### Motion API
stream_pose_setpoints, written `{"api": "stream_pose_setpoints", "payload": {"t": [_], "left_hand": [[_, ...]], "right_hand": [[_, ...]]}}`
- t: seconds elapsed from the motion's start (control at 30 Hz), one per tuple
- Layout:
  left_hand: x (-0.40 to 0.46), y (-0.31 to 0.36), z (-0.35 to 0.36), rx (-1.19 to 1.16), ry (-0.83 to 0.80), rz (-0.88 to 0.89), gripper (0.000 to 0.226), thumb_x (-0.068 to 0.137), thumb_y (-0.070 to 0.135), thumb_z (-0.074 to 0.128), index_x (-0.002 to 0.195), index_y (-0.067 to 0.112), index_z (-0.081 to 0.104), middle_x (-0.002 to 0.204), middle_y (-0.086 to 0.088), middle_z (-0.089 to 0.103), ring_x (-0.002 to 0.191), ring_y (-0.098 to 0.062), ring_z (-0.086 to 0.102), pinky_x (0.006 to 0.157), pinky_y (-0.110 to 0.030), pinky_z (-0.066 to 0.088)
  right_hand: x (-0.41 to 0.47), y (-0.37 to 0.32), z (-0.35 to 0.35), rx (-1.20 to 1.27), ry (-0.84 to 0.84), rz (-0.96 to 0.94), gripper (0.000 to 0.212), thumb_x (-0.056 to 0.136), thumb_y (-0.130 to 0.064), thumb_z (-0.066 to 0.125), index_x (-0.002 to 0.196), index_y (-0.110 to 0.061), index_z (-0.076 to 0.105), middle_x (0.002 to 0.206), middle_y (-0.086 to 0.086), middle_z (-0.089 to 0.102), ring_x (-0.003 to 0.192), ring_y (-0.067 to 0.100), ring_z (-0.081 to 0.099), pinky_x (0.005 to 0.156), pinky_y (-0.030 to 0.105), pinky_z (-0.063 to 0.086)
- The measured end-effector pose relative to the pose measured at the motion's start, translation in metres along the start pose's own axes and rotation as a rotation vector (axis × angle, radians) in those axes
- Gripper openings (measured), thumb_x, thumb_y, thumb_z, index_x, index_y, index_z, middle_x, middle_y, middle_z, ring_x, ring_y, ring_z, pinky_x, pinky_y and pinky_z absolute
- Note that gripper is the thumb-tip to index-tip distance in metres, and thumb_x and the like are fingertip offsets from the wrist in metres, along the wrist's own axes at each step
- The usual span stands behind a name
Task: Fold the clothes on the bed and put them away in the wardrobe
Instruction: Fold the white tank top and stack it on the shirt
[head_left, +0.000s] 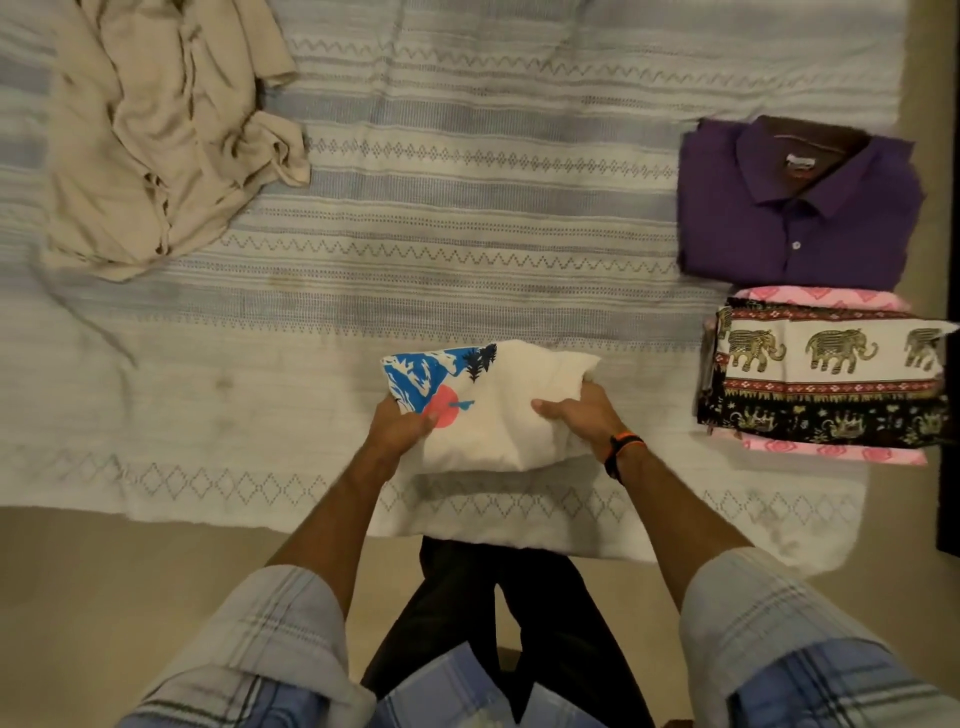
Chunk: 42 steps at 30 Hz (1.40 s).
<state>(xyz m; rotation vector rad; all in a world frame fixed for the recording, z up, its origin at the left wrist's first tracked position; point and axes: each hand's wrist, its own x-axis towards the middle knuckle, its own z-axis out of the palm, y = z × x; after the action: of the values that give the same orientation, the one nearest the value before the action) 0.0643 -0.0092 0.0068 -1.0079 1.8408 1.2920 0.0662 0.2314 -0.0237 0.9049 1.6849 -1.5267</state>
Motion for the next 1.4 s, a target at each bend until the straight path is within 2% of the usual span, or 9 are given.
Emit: {"api": "stream_pose_setpoints", "payload": {"t": [0.3, 0.43, 0.47, 0.57, 0.6, 0.67, 0.73, 1.17, 1.4], "left_hand": [[-0.073, 0.064, 0.001, 0.028, -0.111, 0.112, 0.047, 0.086, 0.011, 0.073, 0.129, 0.006, 0.057, 0.125, -0.012, 0.063, 0.100, -0.024, 0.058, 0.094, -0.040, 0.049], [-0.094, 0.097, 0.019, 0.050, -0.140, 0.167, 0.046, 0.086, 0.009, 0.073, 0.128, 0.007, 0.057, 0.123, -0.011, 0.062, 0.102, -0.025, 0.058, 0.098, -0.044, 0.050], [-0.098, 0.104, 0.024, 0.058, -0.142, 0.172, 0.044, 0.086, 0.008, 0.072, 0.127, 0.008, 0.056, 0.121, -0.011, 0.062, 0.101, -0.025, 0.058, 0.097, -0.044, 0.050], [-0.108, 0.125, 0.047, 0.074, -0.150, 0.191, 0.040, 0.087, 0.005, 0.071, 0.124, 0.008, 0.055, 0.112, -0.007, 0.059, 0.098, -0.024, 0.056, 0.089, -0.040, 0.050], [-0.109, 0.133, 0.058, 0.086, -0.147, 0.193, 0.042, 0.086, 0.004, 0.070, 0.126, 0.007, 0.055, 0.111, -0.008, 0.060, 0.097, -0.024, 0.057, 0.087, -0.039, 0.050], [-0.110, 0.143, 0.070, 0.090, -0.144, 0.182, 0.043, 0.086, 0.002, 0.070, 0.126, 0.006, 0.055, 0.110, -0.009, 0.061, 0.091, -0.022, 0.058, 0.079, -0.036, 0.053], [-0.110, 0.158, 0.096, 0.095, -0.139, 0.179, 0.041, 0.085, -0.001, 0.069, 0.124, 0.005, 0.056, 0.110, -0.011, 0.063, 0.087, -0.021, 0.058, 0.073, -0.035, 0.052], [-0.068, 0.279, 0.285, 0.139, -0.156, 0.177, 0.053, 0.086, 0.015, 0.073, 0.134, 0.010, 0.050, 0.129, -0.007, 0.059, 0.107, -0.025, 0.056, 0.089, -0.039, 0.050], [-0.033, 0.314, 0.336, 0.123, -0.171, 0.164, 0.052, 0.085, 0.009, 0.072, 0.133, 0.010, 0.051, 0.130, -0.008, 0.059, 0.104, -0.024, 0.055, 0.088, -0.039, 0.047]], "right_hand": [[-0.083, -0.050, -0.042, 0.018, 0.101, -0.116, 0.040, 0.079, -0.001, 0.079, 0.115, -0.008, 0.064, 0.111, 0.006, 0.071, 0.098, 0.020, 0.068, 0.081, 0.028, 0.053], [-0.099, -0.065, -0.072, 0.042, 0.144, -0.125, 0.027, 0.080, -0.005, 0.079, 0.100, -0.014, 0.062, 0.102, 0.000, 0.068, 0.090, 0.012, 0.066, 0.083, 0.027, 0.052], [-0.100, -0.068, -0.079, 0.044, 0.167, -0.131, 0.036, 0.078, -0.010, 0.082, 0.108, -0.009, 0.061, 0.108, 0.001, 0.067, 0.096, 0.016, 0.065, 0.090, 0.031, 0.052], [-0.101, -0.077, -0.108, 0.042, 0.179, -0.187, 0.093, 0.059, -0.034, 0.093, 0.135, -0.002, 0.050, 0.128, 0.007, 0.063, 0.114, 0.024, 0.062, 0.102, 0.043, 0.050], [-0.099, -0.082, -0.121, 0.048, 0.186, -0.190, 0.090, 0.058, -0.036, 0.093, 0.133, -0.004, 0.053, 0.126, 0.007, 0.065, 0.112, 0.024, 0.064, 0.100, 0.044, 0.051], [-0.098, -0.088, -0.136, 0.051, 0.195, -0.191, 0.057, 0.071, -0.022, 0.087, 0.120, -0.005, 0.063, 0.115, 0.007, 0.071, 0.104, 0.023, 0.067, 0.095, 0.041, 0.053], [-0.097, -0.099, -0.165, 0.038, 0.213, -0.193, 0.040, 0.077, -0.012, 0.083, 0.113, -0.006, 0.066, 0.110, 0.006, 0.072, 0.101, 0.023, 0.068, 0.092, 0.039, 0.054], [-0.023, -0.163, -0.363, 0.046, 0.292, -0.187, 0.052, 0.074, -0.016, 0.085, 0.121, -0.006, 0.064, 0.117, 0.007, 0.069, 0.106, 0.026, 0.065, 0.098, 0.047, 0.052], [0.018, -0.185, -0.415, 0.045, 0.312, -0.201, 0.055, 0.076, -0.011, 0.083, 0.126, -0.008, 0.060, 0.121, 0.007, 0.067, 0.110, 0.026, 0.063, 0.100, 0.044, 0.050]]}}
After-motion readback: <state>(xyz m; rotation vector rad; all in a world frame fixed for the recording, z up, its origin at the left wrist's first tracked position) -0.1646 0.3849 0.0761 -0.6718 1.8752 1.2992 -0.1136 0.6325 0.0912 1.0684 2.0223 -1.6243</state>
